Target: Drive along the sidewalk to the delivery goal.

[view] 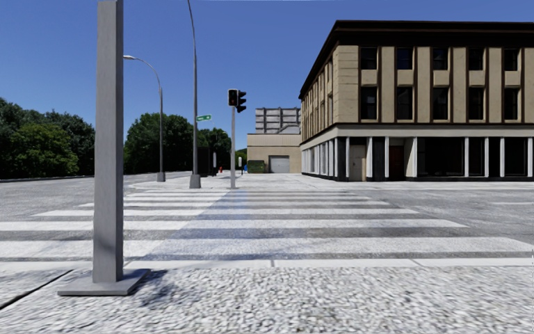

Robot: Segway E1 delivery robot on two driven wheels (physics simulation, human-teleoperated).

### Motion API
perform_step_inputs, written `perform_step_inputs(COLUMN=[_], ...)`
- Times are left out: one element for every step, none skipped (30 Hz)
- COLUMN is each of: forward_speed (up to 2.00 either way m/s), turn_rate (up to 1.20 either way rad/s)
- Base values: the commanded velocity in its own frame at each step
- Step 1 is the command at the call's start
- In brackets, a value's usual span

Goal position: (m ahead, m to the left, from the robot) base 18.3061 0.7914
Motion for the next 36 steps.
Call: perform_step_inputs(forward_speed=[2.00,2.00,2.00,2.00,2.00,2.00,2.00,2.00,2.00,2.00,2.00,2.00,2.00,2.00,2.00,2.00,2.00,2.00,2.00,2.00,2.00,2.00,1.88,1.63,1.33,1.33,1.07,0.91,0.91,0.84,0.82,0.82,0.82,0.82,0.82,0.82], turn_rate=[0.00,0.00,0.00,0.00,0.00,0.00,0.00,0.00,0.00,0.00,0.00,0.00,0.00,0.00,0.00,0.00,0.00,0.00,0.00,0.00,0.00,0.00,0.00,0.00,0.00,0.00,0.00,0.00,0.00,0.00,0.00,0.00,0.00,0.00,0.00,0.00])
